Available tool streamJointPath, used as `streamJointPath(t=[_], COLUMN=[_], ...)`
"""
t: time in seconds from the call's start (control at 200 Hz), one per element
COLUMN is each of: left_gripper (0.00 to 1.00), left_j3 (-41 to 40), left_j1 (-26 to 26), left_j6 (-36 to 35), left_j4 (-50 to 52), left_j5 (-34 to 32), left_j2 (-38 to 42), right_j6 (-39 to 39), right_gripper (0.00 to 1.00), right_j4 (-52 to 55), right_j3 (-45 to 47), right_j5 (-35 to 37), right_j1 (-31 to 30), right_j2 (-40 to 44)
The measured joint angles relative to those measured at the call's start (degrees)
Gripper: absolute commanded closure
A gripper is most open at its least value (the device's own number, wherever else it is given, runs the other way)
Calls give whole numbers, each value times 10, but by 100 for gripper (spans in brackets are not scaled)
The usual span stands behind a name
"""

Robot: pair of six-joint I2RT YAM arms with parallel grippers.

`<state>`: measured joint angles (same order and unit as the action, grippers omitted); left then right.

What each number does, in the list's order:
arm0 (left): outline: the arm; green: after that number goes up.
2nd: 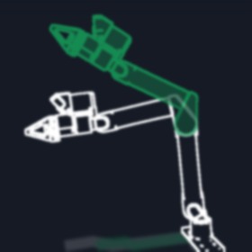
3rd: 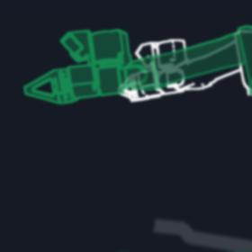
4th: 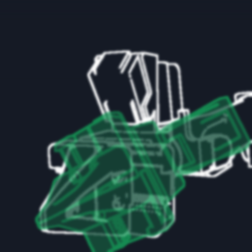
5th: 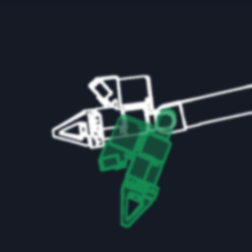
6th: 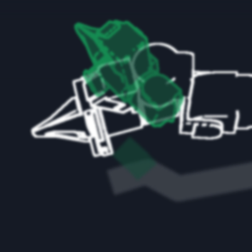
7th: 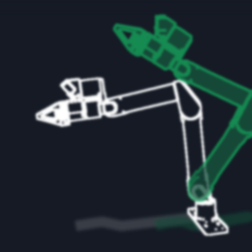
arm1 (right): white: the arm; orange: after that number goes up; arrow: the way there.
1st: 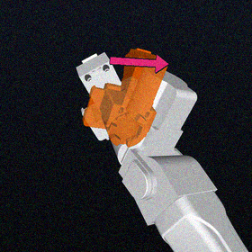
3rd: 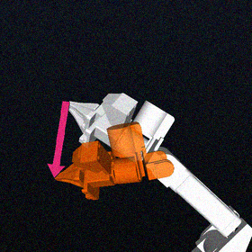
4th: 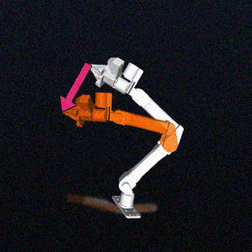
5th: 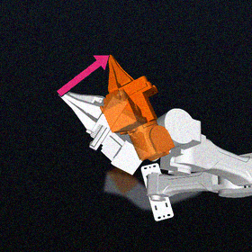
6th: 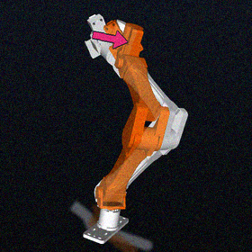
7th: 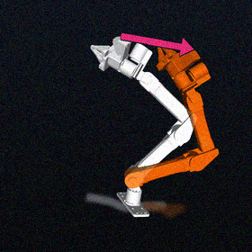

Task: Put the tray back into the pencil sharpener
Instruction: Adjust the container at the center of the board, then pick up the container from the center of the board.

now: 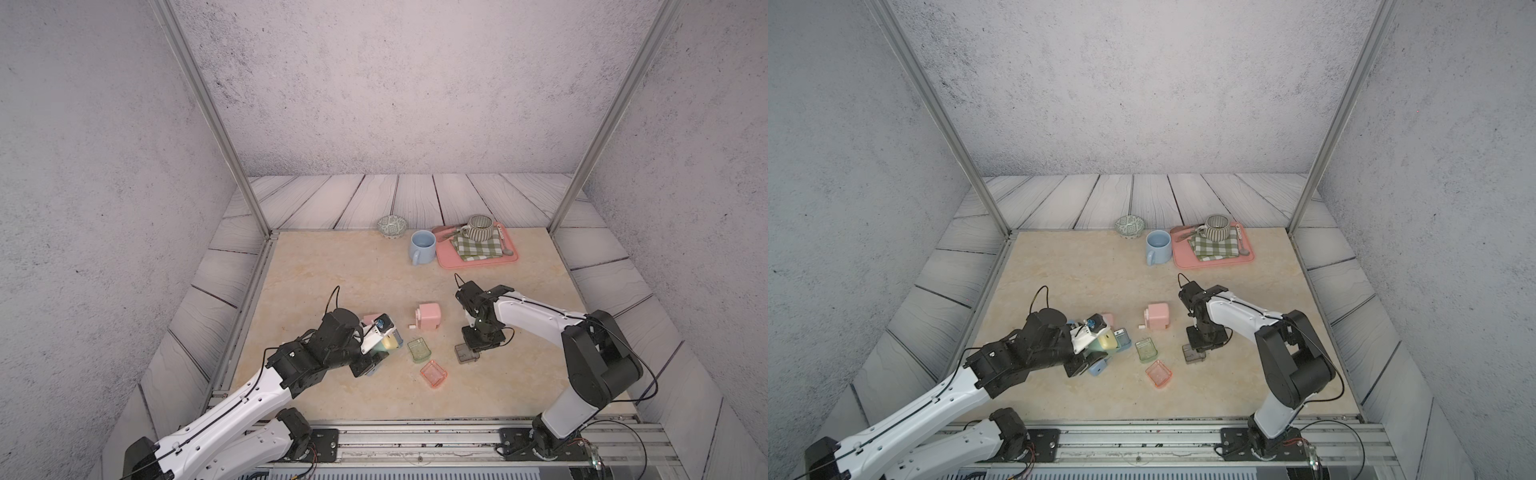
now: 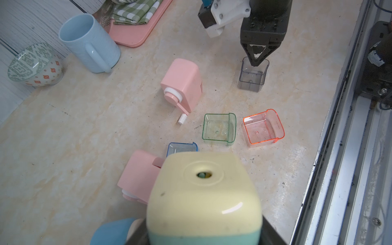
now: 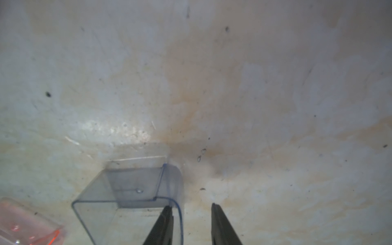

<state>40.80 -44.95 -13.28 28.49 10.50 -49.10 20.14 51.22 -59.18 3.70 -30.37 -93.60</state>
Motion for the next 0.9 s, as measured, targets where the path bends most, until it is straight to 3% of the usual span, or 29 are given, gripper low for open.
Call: streamJointPath(t=[0.15, 0.305, 0.53, 0.901], left_gripper=[77, 78, 78, 77], left_j3=[0, -4, -15, -25], left_j1=[2, 3, 6, 9], left_j6=[3, 13, 20, 24], left_j4=[0, -7, -10, -9], left_j5=[-2, -9, -18, -23], left_j2=[2, 17, 29, 52], right_j6=[15, 37, 50, 43], right_gripper=[57, 58, 61, 67], right_j4=[7, -17, -65, -89], right_j3=[-27, -59, -102, -119], right_j5=[7, 7, -2, -1], right_j1=[-19, -96, -195, -205], right_j2=[65, 101, 21, -80])
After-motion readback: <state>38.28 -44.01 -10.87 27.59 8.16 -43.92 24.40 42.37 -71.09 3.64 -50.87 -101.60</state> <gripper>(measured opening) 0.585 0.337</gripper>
